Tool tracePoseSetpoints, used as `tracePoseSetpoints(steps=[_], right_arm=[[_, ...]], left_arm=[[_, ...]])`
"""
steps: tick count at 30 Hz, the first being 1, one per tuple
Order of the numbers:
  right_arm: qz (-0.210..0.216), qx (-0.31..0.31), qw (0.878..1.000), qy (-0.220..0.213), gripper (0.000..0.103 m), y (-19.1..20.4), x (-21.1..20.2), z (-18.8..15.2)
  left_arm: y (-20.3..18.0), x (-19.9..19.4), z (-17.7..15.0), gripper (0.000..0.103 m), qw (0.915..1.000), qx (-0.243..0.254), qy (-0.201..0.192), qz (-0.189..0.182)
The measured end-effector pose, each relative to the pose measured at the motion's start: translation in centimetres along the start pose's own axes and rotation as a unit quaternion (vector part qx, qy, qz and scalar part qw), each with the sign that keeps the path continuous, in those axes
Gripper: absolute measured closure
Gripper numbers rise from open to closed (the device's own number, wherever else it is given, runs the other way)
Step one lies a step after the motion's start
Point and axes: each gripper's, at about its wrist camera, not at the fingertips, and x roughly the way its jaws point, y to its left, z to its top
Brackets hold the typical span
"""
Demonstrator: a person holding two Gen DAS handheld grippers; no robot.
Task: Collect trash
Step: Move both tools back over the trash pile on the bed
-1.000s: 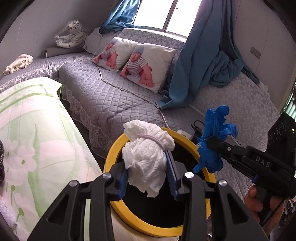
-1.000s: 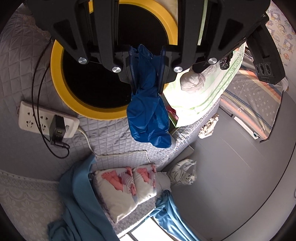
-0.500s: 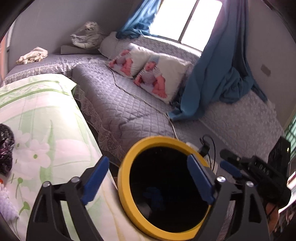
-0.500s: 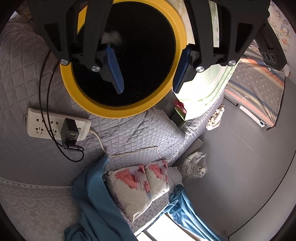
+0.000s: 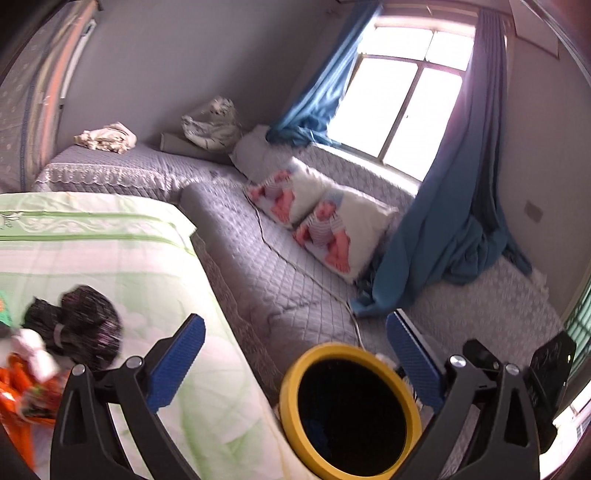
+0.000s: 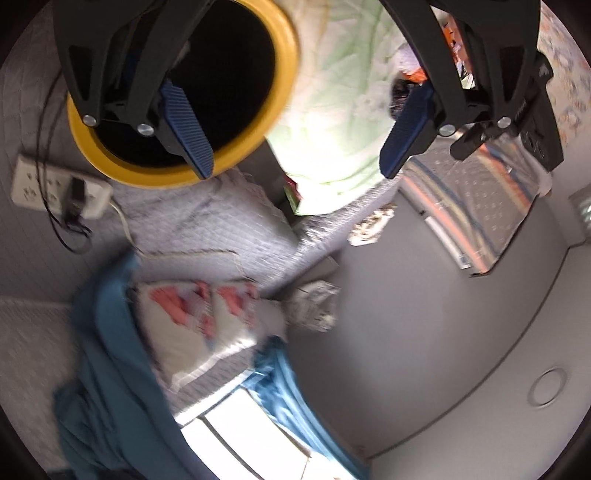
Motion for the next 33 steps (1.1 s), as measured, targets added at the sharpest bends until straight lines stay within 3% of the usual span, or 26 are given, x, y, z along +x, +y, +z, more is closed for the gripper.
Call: tracePoseSetpoints(steps=[6,13,17,26,33], right_arm=[[0.046,-0.069,0.996,-0.011,0.008,5.8,0.4,-0.4],[0.092,-0.111,0.989,0.030,0.008,11.6,3.3,-2.0],[0.120,-0.139,0.981,0.060,0.008,15.0,5.3,-3.9],[0.169,-0.202,0.953,0.148,0.008,22.0,10.0,-10.1],[0.157,-0.218,0.942,0.200,0.008,23.8,13.8,-14.1]], left_arm=[[3.7,-4.6,1.9,0.008,0.9981,-0.015,-0.043,0.042],[10.0,-9.3,2.2,0.008,0.9905,-0.026,-0.073,0.113],[14.5,-11.6,1.7,0.008,0.9828,-0.049,-0.073,0.162],[22.3,-16.4,0.4,0.008,0.9645,-0.097,-0.074,0.235],[26.3,-17.6,-1.6,0.008,0.9466,-0.115,-0.051,0.297]])
